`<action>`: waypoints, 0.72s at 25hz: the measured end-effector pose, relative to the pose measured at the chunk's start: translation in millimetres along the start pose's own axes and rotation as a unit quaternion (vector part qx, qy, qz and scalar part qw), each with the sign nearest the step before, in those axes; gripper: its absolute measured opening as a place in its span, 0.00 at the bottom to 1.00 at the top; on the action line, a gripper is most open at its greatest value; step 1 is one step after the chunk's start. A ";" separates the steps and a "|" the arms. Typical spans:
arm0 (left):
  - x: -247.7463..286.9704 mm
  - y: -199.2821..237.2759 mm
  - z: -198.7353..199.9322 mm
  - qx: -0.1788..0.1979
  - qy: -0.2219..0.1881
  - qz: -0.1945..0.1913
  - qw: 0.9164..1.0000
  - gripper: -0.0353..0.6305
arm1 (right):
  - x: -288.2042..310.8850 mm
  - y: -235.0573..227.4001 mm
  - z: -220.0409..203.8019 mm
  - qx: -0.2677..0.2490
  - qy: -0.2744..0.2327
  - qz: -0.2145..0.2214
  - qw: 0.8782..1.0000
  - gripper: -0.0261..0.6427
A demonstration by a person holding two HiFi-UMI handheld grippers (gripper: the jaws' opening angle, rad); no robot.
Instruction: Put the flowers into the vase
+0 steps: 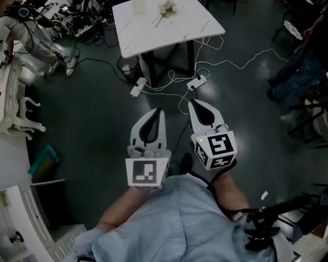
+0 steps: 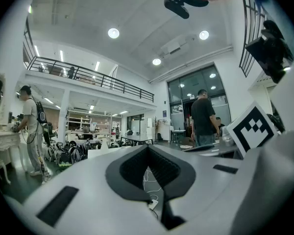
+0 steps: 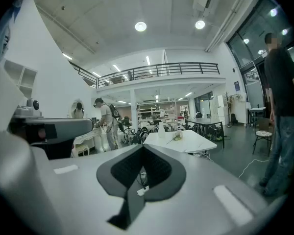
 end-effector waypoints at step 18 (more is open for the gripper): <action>64.3 -58.2 1.8 0.019 0.016 0.021 0.999 0.06 | 8.1 -89.7 -5.2 0.040 -0.005 0.039 0.998 0.04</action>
Point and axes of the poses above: the fingertips, and each gripper's own axes: x forward along the fingers, y to its left, z out of its top, the point moved 8 cm from there along -x, backward along the fingers, and after that the axes turned 3 degrees about y, right-handed, at the moved point
